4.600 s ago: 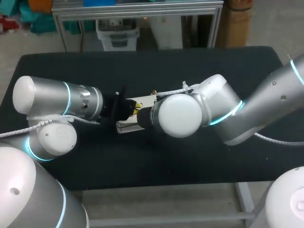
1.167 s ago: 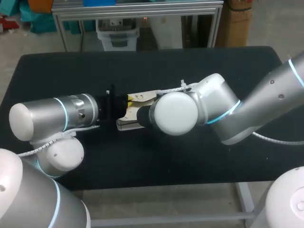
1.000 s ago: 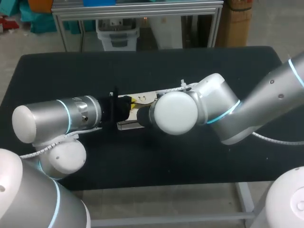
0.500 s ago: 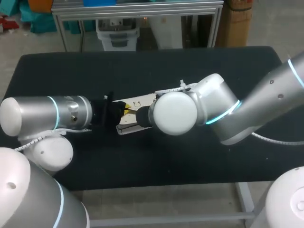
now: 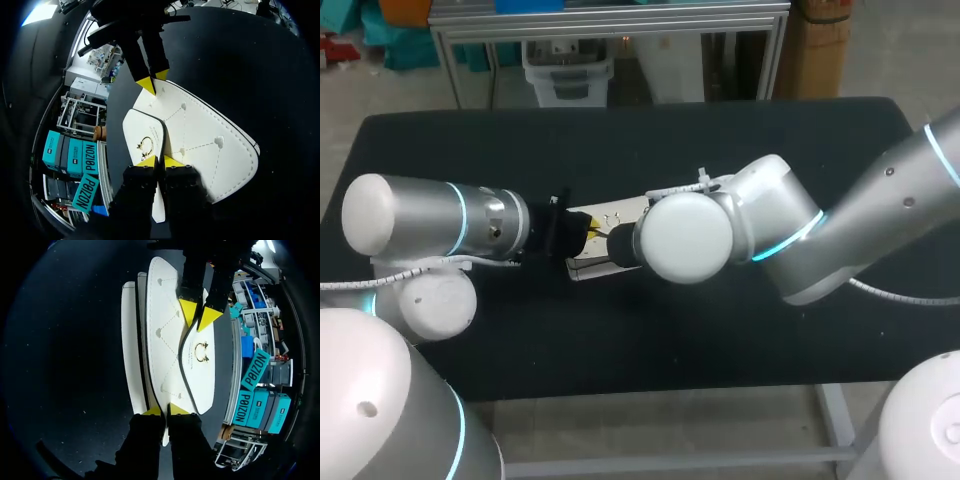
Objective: Pick up the bag, open it, inspect its contents, close it, and place it on the opposite side
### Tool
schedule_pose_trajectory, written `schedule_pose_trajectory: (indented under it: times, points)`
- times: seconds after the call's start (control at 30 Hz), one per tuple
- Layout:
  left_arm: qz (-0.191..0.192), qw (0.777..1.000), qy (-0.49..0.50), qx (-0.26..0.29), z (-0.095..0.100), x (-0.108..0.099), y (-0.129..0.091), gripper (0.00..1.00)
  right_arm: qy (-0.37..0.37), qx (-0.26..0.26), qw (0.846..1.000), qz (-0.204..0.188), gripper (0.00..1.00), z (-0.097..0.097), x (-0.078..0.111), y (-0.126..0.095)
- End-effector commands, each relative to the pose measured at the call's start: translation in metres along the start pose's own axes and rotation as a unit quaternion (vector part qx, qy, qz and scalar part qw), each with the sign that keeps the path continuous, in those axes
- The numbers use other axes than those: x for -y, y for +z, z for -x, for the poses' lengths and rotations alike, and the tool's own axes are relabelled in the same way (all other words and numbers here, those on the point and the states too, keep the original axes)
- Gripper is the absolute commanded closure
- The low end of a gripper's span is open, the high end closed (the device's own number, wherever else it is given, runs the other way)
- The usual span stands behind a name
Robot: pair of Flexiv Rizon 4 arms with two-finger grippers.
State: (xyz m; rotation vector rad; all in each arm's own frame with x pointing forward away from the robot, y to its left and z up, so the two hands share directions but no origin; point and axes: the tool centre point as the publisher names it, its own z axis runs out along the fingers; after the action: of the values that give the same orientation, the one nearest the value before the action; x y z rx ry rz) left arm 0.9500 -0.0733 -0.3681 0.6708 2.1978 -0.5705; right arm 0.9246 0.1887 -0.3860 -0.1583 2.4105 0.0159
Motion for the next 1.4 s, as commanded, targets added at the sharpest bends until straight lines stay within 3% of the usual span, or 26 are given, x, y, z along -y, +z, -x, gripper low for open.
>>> schedule_pose_trajectory:
  times: [0.03, 0.07, 0.57, 0.93, 1.23, 1.27, 1.33, 1.37, 1.4]
  points:
    - [-0.013, 1.000, -0.009, 0.014, 0.000, 0.000, -0.005, 0.14, 0.000, 0.002, 1.000, 0.000, 1.00, 0.000, -0.003, 0.001]
    - [-0.016, 1.000, -0.012, 0.020, 0.001, 0.000, -0.008, 0.00, 0.000, 0.002, 1.000, 0.000, 1.00, 0.000, -0.003, 0.001]
    - [-0.107, 0.991, -0.054, 0.065, 0.011, -0.001, -0.050, 0.00, 0.000, 0.006, 1.000, 0.000, 1.00, 0.001, -0.003, -0.002]
    - [-0.198, 0.967, -0.156, 0.030, 0.023, -0.018, -0.070, 0.00, 0.000, 0.009, 1.000, 0.004, 1.00, 0.002, -0.005, -0.003]
    - [-0.190, 0.959, -0.210, -0.006, 0.028, -0.023, -0.074, 0.00, 0.001, 0.011, 1.000, 0.006, 1.00, 0.000, -0.005, -0.006]
    - [-0.189, 0.959, -0.211, -0.009, 0.028, -0.023, -0.074, 0.00, 0.001, 0.012, 1.000, 0.006, 0.97, 0.000, -0.005, -0.006]
    - [-0.183, 0.960, -0.213, -0.018, 0.028, -0.023, -0.076, 0.00, 0.001, 0.012, 1.000, 0.009, 0.82, 0.000, -0.005, -0.008]
    - [-0.182, 0.960, -0.214, -0.019, 0.028, -0.022, -0.077, 0.00, 0.001, 0.013, 1.000, 0.010, 0.63, 0.000, -0.004, -0.009]
    - [-0.176, 0.959, -0.219, -0.022, 0.029, -0.023, -0.078, 0.00, 0.001, 0.013, 1.000, 0.010, 0.54, 0.000, -0.004, -0.010]
